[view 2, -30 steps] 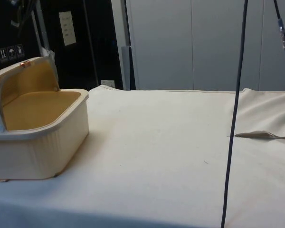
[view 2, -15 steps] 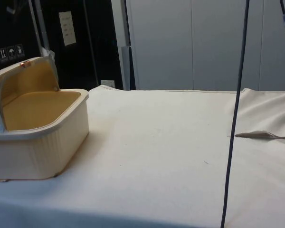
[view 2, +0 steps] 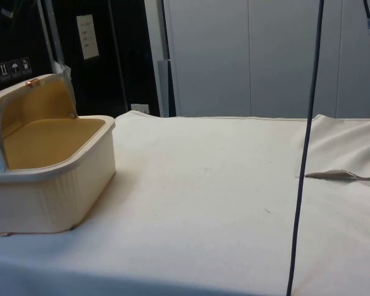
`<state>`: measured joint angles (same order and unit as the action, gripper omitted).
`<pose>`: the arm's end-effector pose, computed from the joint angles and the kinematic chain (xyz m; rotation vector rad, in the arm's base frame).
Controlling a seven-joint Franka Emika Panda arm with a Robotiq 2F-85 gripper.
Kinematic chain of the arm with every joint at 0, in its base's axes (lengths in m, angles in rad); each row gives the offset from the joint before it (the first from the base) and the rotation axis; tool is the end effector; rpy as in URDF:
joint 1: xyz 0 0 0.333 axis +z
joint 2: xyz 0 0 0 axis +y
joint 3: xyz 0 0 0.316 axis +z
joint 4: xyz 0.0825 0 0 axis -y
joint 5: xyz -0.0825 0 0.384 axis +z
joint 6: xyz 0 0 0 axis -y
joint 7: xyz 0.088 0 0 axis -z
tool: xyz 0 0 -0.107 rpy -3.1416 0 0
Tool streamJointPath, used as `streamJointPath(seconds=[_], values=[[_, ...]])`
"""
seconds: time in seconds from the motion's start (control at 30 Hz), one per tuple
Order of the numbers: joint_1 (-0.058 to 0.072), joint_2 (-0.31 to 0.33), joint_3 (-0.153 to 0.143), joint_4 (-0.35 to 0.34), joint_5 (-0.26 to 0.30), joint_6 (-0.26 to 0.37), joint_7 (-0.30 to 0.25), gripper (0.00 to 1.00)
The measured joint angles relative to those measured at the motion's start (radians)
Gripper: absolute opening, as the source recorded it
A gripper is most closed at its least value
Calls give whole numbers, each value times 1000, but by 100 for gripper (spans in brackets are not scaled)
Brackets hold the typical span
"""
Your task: Open the lid, then close it.
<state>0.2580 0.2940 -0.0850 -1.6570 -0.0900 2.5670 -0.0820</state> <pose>0.6794 0.1271 0.5097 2.8918 0.4763 0.9385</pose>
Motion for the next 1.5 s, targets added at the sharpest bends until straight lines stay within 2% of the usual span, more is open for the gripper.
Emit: streamJointPath(seconds=[0.13, 0.37, 0.83, 1.23, 1.3, 1.37, 1.4, 1.43, 1.47, 1.5], values=[[0, 4, 3, 0, 0, 6, 0, 100], [-2, 18, 2, 16, 0, 14, 0, 100], [-10, 122, -6, 141, 1, 10, 17, 100], [-18, 172, -12, 164, 2, 24, 54, 100], [-17, 173, -11, 164, 2, 24, 56, 96], [-17, 176, -11, 164, 2, 24, 60, 86], [-17, 177, -11, 163, 2, 24, 62, 80], [-17, 177, -11, 163, 2, 24, 62, 69], [-17, 177, -11, 163, 2, 24, 63, 69], [-17, 178, -11, 163, 2, 24, 64, 65]])
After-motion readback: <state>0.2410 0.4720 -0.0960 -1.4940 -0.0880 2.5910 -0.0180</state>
